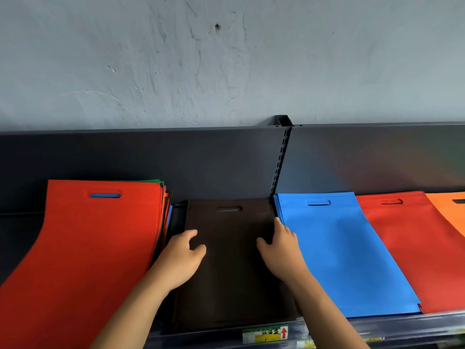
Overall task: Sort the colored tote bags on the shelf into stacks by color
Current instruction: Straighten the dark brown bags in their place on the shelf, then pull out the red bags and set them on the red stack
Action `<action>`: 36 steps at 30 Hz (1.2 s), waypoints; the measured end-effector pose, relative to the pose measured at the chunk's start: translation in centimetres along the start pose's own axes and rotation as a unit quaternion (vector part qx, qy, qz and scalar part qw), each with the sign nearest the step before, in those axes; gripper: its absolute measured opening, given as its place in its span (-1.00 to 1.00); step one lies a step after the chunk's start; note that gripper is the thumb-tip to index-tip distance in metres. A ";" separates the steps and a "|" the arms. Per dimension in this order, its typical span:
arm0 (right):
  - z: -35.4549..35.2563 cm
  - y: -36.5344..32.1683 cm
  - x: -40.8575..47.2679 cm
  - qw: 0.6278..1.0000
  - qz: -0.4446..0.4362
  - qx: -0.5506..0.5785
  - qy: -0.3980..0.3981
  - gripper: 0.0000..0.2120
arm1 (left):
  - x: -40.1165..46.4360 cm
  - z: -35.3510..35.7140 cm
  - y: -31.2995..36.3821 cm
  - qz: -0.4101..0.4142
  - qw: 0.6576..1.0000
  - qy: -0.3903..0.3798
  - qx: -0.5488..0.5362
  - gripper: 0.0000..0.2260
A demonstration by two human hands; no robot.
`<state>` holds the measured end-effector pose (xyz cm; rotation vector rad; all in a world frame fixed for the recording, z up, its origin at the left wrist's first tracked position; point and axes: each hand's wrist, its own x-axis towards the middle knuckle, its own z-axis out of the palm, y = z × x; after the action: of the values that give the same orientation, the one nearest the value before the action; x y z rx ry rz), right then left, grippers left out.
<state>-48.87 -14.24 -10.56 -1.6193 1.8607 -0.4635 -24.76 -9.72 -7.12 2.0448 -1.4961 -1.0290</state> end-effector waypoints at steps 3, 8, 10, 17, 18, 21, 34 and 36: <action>0.2 -0.5 0.1 0.999 -0.006 0.033 0.015 -0.32 | 0.2 -0.1 -0.1 0.004 1.000 -0.010 0.011 -0.46; 1.0 -2.0 -0.6 0.997 -0.036 0.042 0.052 -0.35 | -0.8 -0.3 -0.4 0.036 0.999 -0.021 0.024 -0.50; 1.6 -3.0 -0.9 0.995 -0.054 0.056 0.064 -0.41 | -1.4 -1.2 -0.9 0.071 0.997 0.002 0.018 -0.59; 5.1 -8.1 -2.5 0.988 -0.105 0.103 0.047 -0.55 | -2.3 -8.3 -4.1 0.165 0.973 0.155 0.043 -0.74; 5.8 -9.1 -2.9 0.987 -0.111 0.104 0.044 -0.57 | -2.5 -9.7 -4.8 0.163 0.967 0.183 0.074 -0.74; 7.9 -11.8 -4.3 0.986 -0.116 0.115 0.027 -0.65 | -3.4 -13.7 -7.2 0.125 0.961 0.216 0.123 -0.71; 14.6 -18.4 -9.8 0.983 0.017 0.185 -0.003 -0.50 | -5.2 -20.2 -17.6 -0.004 0.965 0.086 0.246 -0.49; 14.9 -18.3 -10.4 0.980 0.031 0.198 0.009 -0.56 | -5.1 -20.0 -17.7 0.023 0.962 0.080 0.260 -0.48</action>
<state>-24.75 -5.53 -7.87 -1.2897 1.6953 -0.7686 0.80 -0.88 -4.76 2.3497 -1.8581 -0.4600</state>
